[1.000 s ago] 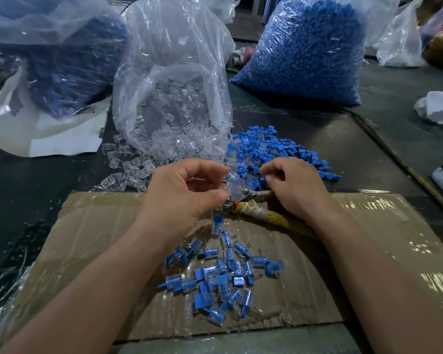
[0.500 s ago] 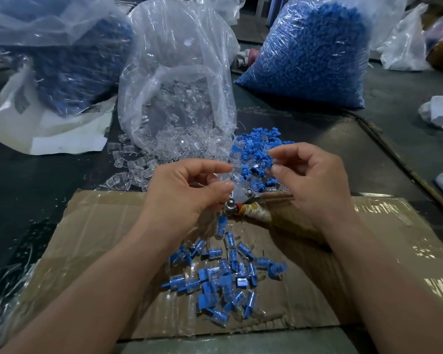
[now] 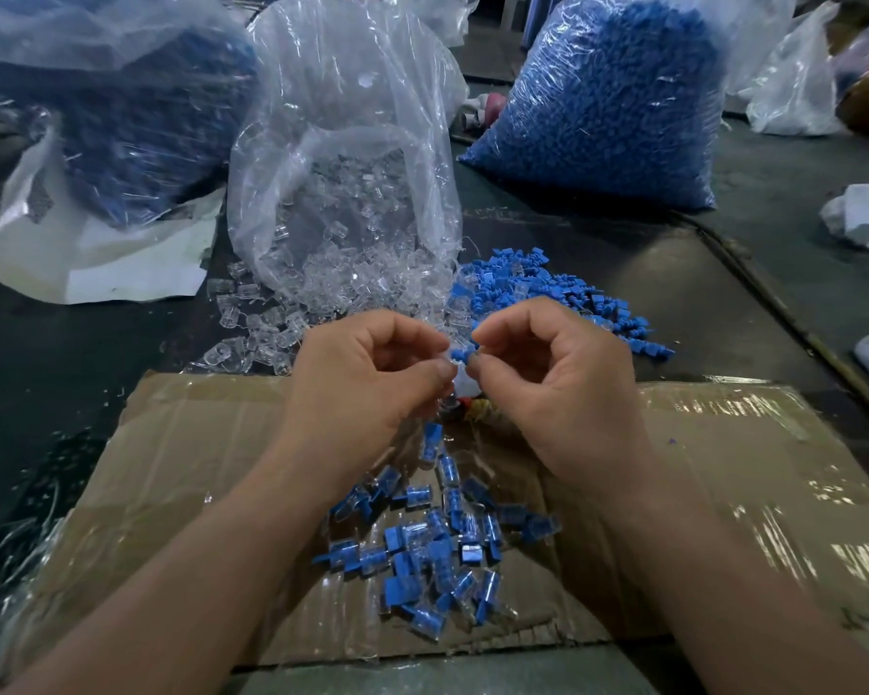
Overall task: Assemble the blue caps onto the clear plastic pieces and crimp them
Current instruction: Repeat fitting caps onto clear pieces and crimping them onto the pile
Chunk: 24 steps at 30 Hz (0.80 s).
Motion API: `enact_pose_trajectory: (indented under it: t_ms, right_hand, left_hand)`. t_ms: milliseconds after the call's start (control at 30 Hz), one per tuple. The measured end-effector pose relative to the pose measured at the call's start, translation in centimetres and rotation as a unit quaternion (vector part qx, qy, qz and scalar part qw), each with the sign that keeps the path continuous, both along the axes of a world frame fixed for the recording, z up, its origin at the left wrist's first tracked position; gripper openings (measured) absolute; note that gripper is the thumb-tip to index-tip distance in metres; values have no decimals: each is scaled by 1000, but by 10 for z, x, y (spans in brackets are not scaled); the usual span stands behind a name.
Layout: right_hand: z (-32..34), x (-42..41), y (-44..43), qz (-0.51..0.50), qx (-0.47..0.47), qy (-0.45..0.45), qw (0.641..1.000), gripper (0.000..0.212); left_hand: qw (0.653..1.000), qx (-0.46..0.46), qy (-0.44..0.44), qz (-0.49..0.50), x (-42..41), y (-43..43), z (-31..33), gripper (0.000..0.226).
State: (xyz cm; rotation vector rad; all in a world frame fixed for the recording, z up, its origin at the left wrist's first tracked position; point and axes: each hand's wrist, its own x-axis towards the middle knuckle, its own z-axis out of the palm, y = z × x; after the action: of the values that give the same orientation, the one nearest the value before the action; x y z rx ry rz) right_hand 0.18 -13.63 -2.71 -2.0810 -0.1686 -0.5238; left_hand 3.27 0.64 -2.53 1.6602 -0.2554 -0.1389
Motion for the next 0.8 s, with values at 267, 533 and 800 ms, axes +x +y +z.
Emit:
enact_pose_trajectory:
  t_ms: [267,533,800]
  right_hand:
    - [0,0,1,12,14,39,999,22]
    - [1,-1,-1,68,66,73,993,17]
    - [1,-1,-4,132,49,41,989,26]
  left_hand:
    - [1000,-9,-9,-21,1,1,-1,18]
    - [998,-37,27,-45,4,4,3,17]
    - [990,-88,83,-69,4,5,3,18]
